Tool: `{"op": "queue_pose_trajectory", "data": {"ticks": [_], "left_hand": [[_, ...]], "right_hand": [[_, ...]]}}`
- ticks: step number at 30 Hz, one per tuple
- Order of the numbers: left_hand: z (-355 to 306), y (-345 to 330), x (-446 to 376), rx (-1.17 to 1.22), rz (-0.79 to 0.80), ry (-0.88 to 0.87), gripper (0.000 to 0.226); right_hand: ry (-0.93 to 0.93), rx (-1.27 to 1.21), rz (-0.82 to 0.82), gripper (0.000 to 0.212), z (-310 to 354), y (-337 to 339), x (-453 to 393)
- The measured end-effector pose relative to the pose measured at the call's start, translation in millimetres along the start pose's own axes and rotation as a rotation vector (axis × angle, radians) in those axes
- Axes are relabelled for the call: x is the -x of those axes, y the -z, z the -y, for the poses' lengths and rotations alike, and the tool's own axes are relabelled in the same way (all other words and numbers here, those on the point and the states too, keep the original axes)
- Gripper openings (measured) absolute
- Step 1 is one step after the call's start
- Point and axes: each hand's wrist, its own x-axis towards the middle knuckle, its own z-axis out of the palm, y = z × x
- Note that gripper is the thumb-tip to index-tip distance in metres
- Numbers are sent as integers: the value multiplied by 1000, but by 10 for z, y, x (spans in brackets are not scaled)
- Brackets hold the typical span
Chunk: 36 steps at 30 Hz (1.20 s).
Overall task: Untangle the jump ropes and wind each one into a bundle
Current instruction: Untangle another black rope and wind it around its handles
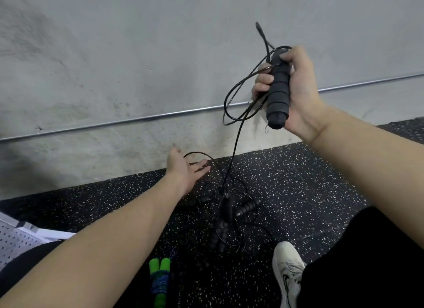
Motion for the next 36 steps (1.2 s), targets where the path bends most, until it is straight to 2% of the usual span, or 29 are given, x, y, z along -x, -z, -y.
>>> {"op": "queue_pose_trajectory", "data": {"ticks": [1,2,4,7,9,11,13,15,18,20,22,25,27,29,31,33,36], "left_hand": [[-19,8,18,-36,-15,-21,41],[-11,11,45,-172,-21,-58,38],[72,-6,93,-587,-9,-130,32],[249,35,58,-1029,152,-72,29],[382,46,67,-1179,356,-114,30],[517,15,93,-1260,485,-194,33],[618,-37,131,-1317,534,-256,27],[640,-54,110,-1359,510,-365,20],[474,-69,29,-1194,350,-406,22],[260,-139,39,-955,223,-346,22],[67,-215,61,-748,153,-329,23],[-124,-334,158,-603,137,-383,21],[-229,-431,221,-519,152,-402,20],[-343,-537,288,-429,177,-401,20],[-444,-620,373,-309,213,-381,20],[-520,-687,457,-202,265,-369,18],[-616,-747,539,-142,299,-387,15]], "right_hand": [[5,-17,12,15,13,-24,9],[10,-28,22,14,21,-39,15],[13,-56,39,13,25,-51,19],[1,-144,80,12,23,-74,24],[1,-188,118,12,43,-127,34],[12,-215,139,12,56,-189,67],[27,-235,152,12,62,-217,96],[44,-231,152,11,82,-215,94],[87,-35,50,12,197,-122,9],[104,329,-67,15,241,49,-58],[53,796,-116,16,204,288,-73],[-108,1419,-16,18,92,543,-29],[-232,1633,37,23,2,586,-7],[-317,1670,63,46,-83,583,-23],[-363,1601,74,65,-187,560,-37],[-377,1502,95,65,-260,541,-41],[-368,1370,162,53,-324,470,-15]]}}
